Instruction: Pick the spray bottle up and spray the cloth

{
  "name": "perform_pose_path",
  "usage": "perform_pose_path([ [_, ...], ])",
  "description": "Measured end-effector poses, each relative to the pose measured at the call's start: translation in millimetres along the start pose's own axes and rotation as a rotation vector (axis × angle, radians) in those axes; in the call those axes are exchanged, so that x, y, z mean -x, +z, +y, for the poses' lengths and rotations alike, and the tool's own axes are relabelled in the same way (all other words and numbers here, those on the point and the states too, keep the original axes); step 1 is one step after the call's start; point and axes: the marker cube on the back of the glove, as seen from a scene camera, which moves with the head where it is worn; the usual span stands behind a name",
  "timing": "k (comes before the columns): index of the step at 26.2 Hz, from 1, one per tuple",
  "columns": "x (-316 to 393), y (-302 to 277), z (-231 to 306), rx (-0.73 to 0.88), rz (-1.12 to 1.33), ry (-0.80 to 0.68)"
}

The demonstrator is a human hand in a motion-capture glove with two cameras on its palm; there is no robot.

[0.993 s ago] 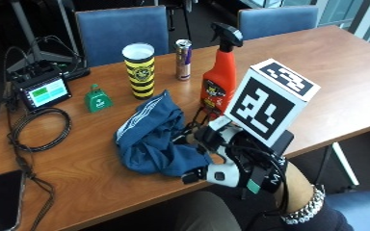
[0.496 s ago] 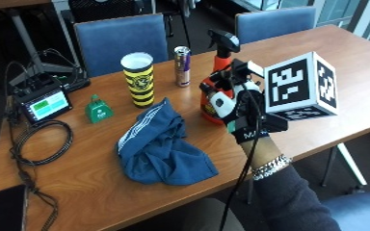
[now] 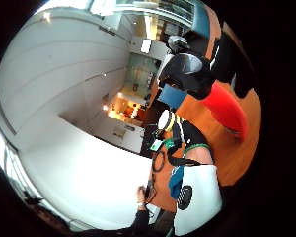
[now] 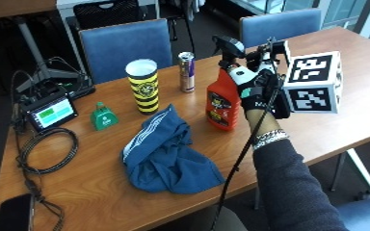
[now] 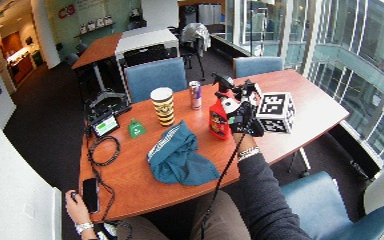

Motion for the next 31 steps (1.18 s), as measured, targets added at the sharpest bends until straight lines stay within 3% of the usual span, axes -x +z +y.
perform_pose_path([
  [10,-24,17,-33,0.344,-0.209,0.072],
  [20,-48,43,-49,0.538,-0.245,0.089],
  [31,-13,56,-25,0.426,-0.19,0.07],
])
